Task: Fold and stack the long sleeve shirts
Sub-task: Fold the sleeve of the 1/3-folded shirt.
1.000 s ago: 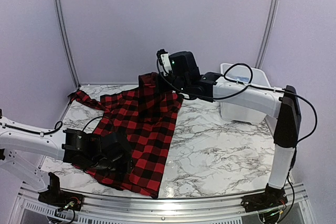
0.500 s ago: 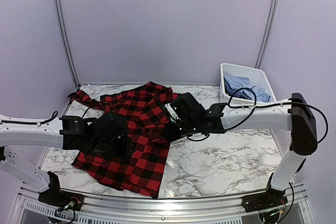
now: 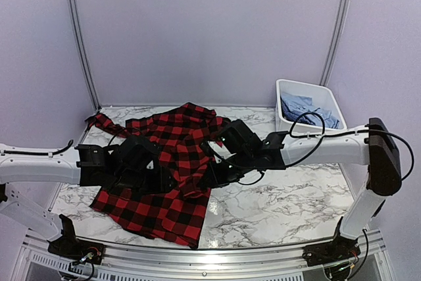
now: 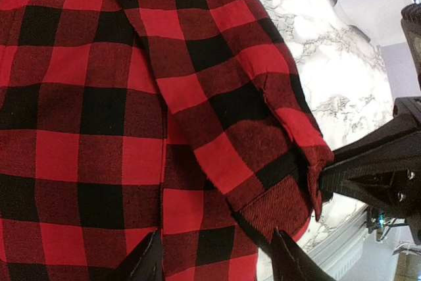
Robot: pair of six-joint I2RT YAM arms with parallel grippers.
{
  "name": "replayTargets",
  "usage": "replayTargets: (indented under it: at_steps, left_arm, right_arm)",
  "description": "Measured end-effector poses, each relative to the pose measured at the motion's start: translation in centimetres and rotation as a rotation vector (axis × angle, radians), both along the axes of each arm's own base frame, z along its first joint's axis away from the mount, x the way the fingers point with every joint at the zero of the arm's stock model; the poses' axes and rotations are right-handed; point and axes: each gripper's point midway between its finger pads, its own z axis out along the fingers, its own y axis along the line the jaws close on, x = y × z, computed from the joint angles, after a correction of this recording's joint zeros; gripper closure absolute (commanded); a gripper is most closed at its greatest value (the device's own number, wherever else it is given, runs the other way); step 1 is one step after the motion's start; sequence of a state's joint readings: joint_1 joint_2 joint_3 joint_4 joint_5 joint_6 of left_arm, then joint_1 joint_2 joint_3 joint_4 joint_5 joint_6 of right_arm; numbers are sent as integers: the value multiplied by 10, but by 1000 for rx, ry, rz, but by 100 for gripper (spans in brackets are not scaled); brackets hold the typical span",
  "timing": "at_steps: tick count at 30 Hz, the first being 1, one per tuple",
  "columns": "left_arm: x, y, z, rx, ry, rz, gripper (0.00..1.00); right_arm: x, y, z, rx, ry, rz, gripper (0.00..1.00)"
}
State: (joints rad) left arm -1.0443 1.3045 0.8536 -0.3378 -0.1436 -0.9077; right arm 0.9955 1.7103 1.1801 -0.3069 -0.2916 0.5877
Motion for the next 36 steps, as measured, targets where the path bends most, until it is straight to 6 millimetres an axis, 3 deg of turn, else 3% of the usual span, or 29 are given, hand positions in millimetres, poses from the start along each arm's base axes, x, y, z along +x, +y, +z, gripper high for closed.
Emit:
replayTargets:
  at_steps: [7,14,21,31,33,36]
  left_arm:
    - [-1,-6,-12,-96,56,23,37]
    - [-5,-11,-20,-127,83,15,38]
    - [-7,-11,-27,-125,97,11,39]
    - [-7,-11,-31,-124,102,11,39]
    - [-7,-10,-32,-122,104,12,39]
    - [-7,-9,-32,-120,104,12,39]
  right_arm:
    - [-16,11,7,85,109,27,100]
    - [-37,4,-22,69,212,11,100]
    - [-51,18,-25,101,247,28,100]
    - [-63,21,-39,81,285,32,100]
    - [-69,23,-42,73,290,42,91]
    - [-78,25,-45,62,295,60,64]
